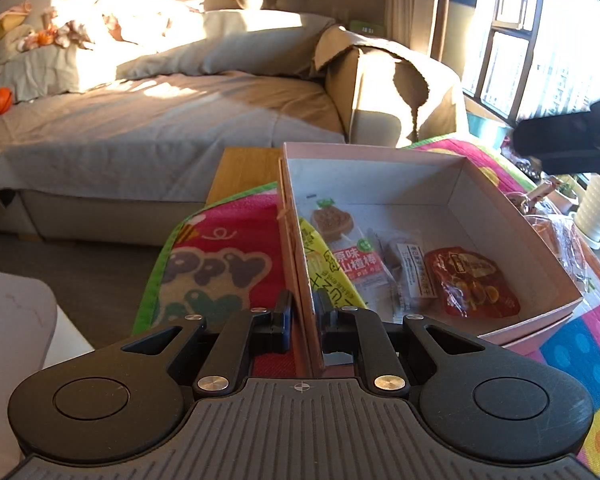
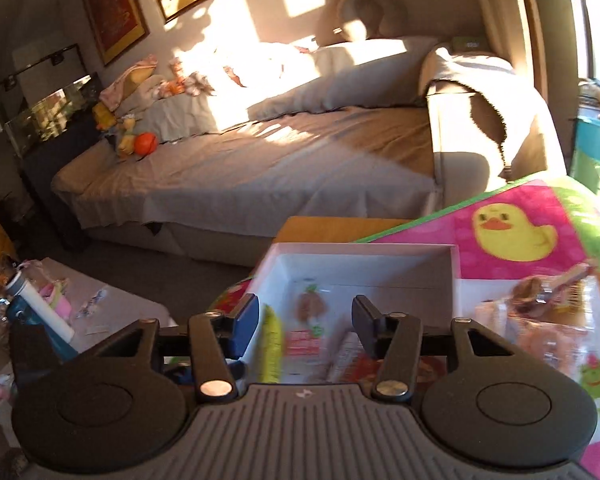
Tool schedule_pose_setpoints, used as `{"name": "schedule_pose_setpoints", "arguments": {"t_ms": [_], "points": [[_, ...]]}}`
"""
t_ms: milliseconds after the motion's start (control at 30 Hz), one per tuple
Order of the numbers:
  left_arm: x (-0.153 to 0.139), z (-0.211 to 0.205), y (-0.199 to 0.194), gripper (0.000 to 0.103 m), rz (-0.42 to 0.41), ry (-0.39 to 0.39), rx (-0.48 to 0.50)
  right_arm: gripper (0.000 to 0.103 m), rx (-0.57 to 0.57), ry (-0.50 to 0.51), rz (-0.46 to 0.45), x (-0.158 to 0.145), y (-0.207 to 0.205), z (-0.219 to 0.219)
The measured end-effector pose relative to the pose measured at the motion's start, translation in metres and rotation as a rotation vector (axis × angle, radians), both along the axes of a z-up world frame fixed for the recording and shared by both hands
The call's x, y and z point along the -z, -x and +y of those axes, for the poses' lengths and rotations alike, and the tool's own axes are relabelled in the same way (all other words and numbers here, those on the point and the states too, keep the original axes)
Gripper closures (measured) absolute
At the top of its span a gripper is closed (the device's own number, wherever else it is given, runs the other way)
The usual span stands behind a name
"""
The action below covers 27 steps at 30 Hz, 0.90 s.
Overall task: Organize objects
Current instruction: 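Release the cheese stick into the box and move the right tool toward the bread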
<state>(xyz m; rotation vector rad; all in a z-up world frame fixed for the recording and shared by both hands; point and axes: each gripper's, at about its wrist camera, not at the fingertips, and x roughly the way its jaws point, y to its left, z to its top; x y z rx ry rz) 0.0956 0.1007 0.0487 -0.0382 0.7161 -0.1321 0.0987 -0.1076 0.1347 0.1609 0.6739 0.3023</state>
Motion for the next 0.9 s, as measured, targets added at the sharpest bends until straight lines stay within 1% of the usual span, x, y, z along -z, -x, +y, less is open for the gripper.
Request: {"name": "schedule_pose_setpoints", "arguments": {"t_ms": [100,200,300,367,467,600,700,767,800,833,900], "points": [[0.000,0.000,0.000,0.089,-0.001,-0.001,0.001,0.048,0.106,0.057,-0.018,0.006,0.012,-0.030],[0.000,0.000,0.000,0.089,-0.001,0.000,0.000,0.042,0.224,0.091,-0.013,0.014,0.021,-0.064],[0.000,0.000,0.000,0.089,0.000,0.000,0.000,0.039,0.332,0.121,0.015,0.026,0.028,-0.095],[0.000,0.000,0.000,0.089,0.000,0.000,0.000,0.038,0.368,0.118,0.049,0.036,0.029,-0.111],[0.000,0.000,0.000,0.089,0.000,-0.002,-0.001,0.038,0.376,0.123,0.092,0.053,0.028,-0.122],[0.000,-0.001,0.000,0.089,0.003,-0.003,-0.001,0.034,0.370,0.088,0.127,0.068,0.014,-0.118],[0.000,-0.001,0.000,0.089,0.004,-0.005,-0.001,0.034,0.357,0.099,0.096,0.070,0.004,-0.104],[0.000,-0.001,0.001,0.089,0.005,-0.007,-0.001,0.035,0.323,0.105,0.068,0.068,-0.002,-0.094],[0.000,-0.001,0.001,0.089,0.005,-0.007,-0.001,0.040,0.293,0.098,0.060,0.066,-0.006,-0.089],[0.000,-0.001,0.001,0.089,0.004,-0.006,-0.001,0.050,0.260,0.077,0.060,0.065,-0.010,-0.086],[0.000,-0.001,0.001,0.089,0.004,-0.007,-0.001,0.061,0.224,0.001,0.086,0.064,-0.023,-0.085]]}}
